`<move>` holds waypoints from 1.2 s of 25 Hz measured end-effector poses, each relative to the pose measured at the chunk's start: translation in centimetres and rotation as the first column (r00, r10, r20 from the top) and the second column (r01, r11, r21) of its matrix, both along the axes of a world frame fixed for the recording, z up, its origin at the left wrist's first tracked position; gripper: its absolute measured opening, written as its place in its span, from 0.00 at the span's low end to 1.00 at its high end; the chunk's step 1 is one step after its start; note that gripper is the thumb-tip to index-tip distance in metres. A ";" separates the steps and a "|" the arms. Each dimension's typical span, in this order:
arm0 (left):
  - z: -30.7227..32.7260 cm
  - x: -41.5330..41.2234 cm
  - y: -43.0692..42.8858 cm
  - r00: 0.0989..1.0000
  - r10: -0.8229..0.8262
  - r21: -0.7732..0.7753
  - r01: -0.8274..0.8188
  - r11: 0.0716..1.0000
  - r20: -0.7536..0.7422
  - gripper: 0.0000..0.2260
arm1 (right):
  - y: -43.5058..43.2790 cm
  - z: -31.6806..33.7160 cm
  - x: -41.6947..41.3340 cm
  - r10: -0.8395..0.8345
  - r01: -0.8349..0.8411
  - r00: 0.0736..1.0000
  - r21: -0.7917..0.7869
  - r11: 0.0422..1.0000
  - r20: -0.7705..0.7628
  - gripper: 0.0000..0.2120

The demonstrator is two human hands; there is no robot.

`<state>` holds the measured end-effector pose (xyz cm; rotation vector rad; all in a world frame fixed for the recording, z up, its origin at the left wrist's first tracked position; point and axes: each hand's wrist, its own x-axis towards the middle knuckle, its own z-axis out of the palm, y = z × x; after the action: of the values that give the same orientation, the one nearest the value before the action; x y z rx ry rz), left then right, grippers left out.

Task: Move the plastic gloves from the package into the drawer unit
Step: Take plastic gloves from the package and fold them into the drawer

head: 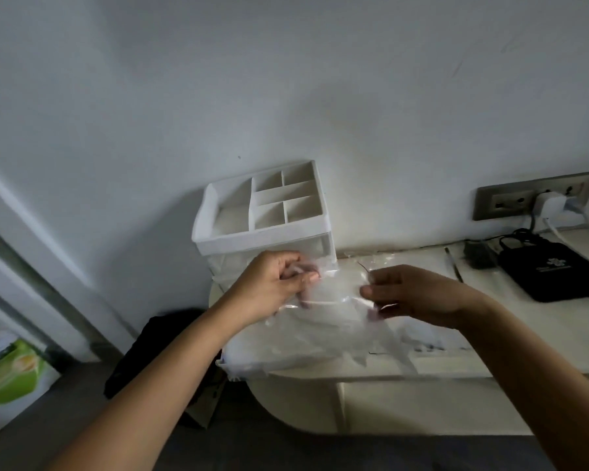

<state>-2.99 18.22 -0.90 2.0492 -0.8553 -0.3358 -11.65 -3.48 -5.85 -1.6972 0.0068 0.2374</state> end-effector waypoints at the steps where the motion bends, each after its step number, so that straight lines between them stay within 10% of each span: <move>1: -1.1 0.6 0.7 0.998 0.068 0.006 -0.068 0.998 -0.017 0.03 | 0.4 0.1 0.5 -0.119 0.119 0.993 -0.002 0.993 0.005 0.17; 6: -6.2 3.0 2.5 0.910 0.327 0.014 -0.335 0.942 -0.253 0.04 | 3.5 0.1 3.0 -0.528 0.597 0.799 -0.273 0.755 0.288 0.10; 9: -7.9 4.6 3.2 0.853 0.450 0.026 -0.460 0.887 -0.264 0.07 | 6.3 0.4 3.3 -0.458 0.733 0.658 -0.367 0.574 0.598 0.04; 14: -9.3 5.6 4.3 0.860 0.510 0.171 -0.500 0.849 -0.021 0.12 | 12.3 -3.0 5.0 0.071 0.325 0.853 -0.632 0.703 0.518 0.19; 24: -6.2 4.0 4.9 0.732 0.290 0.369 -0.594 0.715 0.616 0.12 | 12.5 -7.8 8.8 0.315 -0.135 0.949 -0.886 0.444 0.014 0.23; 30: -9.4 3.3 2.6 0.935 0.137 0.562 -0.308 0.767 0.326 0.11 | 13.4 -8.6 9.8 0.286 -0.168 0.958 -0.819 0.549 -0.005 0.25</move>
<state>0.32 20.85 -10.31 2.8288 -0.6937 -0.2139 -1.81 9.87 -14.47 -2.6655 -0.2454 0.3507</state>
